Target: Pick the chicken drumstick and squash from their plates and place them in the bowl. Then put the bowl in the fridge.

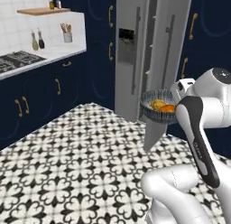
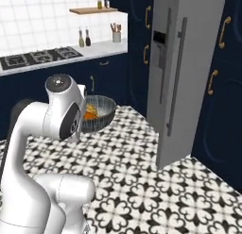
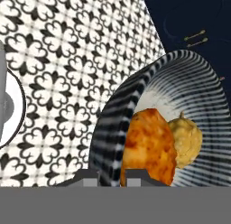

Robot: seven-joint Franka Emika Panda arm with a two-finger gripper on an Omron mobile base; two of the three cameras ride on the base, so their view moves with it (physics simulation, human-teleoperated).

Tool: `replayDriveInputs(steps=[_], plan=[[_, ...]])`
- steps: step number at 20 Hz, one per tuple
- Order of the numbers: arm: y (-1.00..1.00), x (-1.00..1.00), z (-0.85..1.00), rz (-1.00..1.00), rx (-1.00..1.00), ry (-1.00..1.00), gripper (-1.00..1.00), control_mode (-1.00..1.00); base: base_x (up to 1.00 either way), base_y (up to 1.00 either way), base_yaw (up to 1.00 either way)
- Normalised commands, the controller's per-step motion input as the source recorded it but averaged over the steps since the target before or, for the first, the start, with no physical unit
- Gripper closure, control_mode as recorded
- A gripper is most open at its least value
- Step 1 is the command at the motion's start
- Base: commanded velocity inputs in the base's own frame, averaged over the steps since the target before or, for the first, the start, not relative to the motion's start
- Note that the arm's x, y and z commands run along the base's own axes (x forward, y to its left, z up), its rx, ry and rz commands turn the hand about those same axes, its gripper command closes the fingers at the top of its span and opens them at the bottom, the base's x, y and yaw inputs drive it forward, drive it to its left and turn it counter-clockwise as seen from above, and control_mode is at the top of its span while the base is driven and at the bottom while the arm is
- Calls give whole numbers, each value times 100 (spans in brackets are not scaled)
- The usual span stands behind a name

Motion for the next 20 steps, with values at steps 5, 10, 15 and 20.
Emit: replayDriveInputs(steps=[5,10,15,20], plan=[[0,0,0,0,0,0,100,100,100,100,-48],[0,0,0,0,0,0,100,100,100,100,-44],[0,0,0,0,0,0,100,100,100,100,-45],[0,0,0,0,0,0,100,100,97,100,-46]])
